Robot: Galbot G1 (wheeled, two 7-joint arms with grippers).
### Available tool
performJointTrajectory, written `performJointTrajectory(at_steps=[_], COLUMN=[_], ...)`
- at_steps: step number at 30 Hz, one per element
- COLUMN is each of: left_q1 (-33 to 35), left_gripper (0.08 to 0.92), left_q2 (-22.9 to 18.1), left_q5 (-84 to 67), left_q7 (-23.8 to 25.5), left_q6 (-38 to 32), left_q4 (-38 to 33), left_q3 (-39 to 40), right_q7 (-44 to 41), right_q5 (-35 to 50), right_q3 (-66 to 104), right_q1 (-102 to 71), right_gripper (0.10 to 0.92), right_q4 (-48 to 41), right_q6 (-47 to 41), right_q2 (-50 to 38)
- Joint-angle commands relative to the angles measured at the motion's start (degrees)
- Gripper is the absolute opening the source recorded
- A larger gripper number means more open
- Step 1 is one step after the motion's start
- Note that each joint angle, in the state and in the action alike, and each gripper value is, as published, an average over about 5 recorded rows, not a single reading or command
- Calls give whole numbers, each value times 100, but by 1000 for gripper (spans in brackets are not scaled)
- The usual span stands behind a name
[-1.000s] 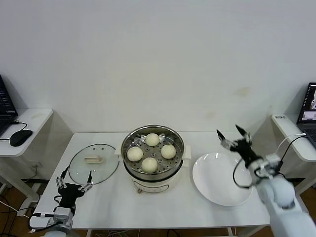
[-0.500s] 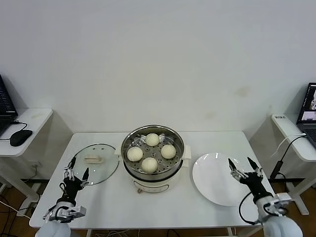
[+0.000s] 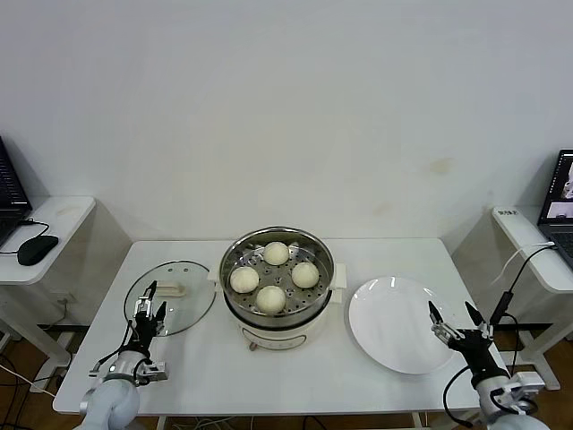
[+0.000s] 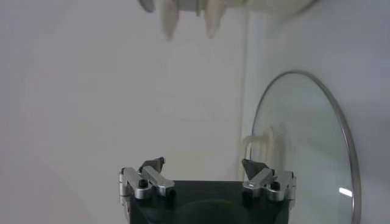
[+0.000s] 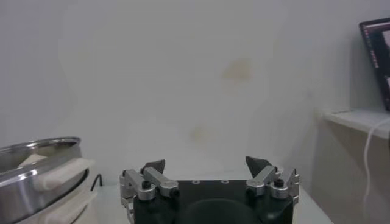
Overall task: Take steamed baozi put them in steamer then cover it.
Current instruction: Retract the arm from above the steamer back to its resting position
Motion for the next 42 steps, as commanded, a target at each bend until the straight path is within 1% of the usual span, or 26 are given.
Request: performJointTrajectory(at_steps=[1, 5, 17, 31, 42], left_q1=[-834, -969, -1271, -1829, -2042], left_gripper=[823, 823, 823, 823, 823], left_q2=[69, 35, -72, -240, -384], left_q5=[137, 114, 81, 41, 15], left_q7=[397, 402, 514, 325, 201], left_q6=[189, 212, 337, 471, 461], left_q4=[939, 1066, 1153, 1724, 2081], left_q3=[290, 302, 306, 402, 467], right_q7=[-8, -11, -34, -43, -57], right_q5=[9, 12, 9, -15, -17], right_q3=[161, 180, 195, 246, 281], right_q1=[-163, -177, -173, -200, -217], right_gripper=[823, 823, 823, 823, 823], right_q4=[54, 35, -54, -131, -150], right_q6=[32, 47, 86, 105, 103], right_q2=[94, 104, 133, 174, 188])
